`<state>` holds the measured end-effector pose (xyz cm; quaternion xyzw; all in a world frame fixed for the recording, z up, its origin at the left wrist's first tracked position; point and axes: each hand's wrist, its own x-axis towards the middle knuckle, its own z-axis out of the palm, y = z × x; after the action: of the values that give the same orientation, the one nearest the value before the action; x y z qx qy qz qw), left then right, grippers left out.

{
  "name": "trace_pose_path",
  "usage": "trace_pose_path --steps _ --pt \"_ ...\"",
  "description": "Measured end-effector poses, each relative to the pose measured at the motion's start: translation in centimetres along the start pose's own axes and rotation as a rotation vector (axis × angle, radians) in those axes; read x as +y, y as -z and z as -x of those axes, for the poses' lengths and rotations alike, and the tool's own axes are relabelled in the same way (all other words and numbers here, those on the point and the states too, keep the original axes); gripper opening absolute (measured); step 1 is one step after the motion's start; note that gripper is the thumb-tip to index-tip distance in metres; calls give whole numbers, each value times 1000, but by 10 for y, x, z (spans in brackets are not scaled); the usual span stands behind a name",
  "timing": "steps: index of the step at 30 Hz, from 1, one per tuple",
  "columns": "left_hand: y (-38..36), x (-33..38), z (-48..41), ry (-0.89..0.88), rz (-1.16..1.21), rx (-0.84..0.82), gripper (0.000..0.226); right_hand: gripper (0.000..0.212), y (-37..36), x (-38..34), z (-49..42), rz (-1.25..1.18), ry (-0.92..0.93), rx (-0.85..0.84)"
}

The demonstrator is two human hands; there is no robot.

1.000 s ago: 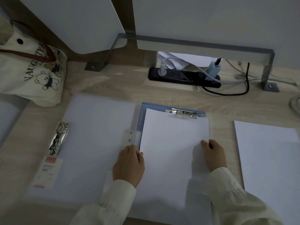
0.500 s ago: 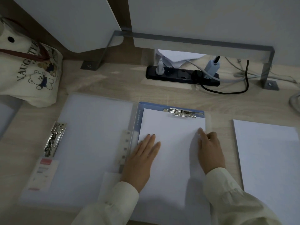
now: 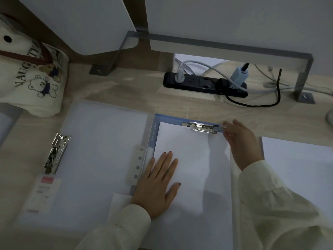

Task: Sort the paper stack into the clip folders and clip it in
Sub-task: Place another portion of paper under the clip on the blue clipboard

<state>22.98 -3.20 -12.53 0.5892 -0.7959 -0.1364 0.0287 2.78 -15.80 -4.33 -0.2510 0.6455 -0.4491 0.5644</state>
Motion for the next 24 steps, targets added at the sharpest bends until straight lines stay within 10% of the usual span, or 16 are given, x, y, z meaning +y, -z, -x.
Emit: trace_pose_path --steps 15,24 --pt "-1 0 -1 16 38 -5 59 43 -48 52 1 1169 674 -133" --pt "2 0 -2 6 50 11 59 50 -52 71 -16 1441 718 -149"
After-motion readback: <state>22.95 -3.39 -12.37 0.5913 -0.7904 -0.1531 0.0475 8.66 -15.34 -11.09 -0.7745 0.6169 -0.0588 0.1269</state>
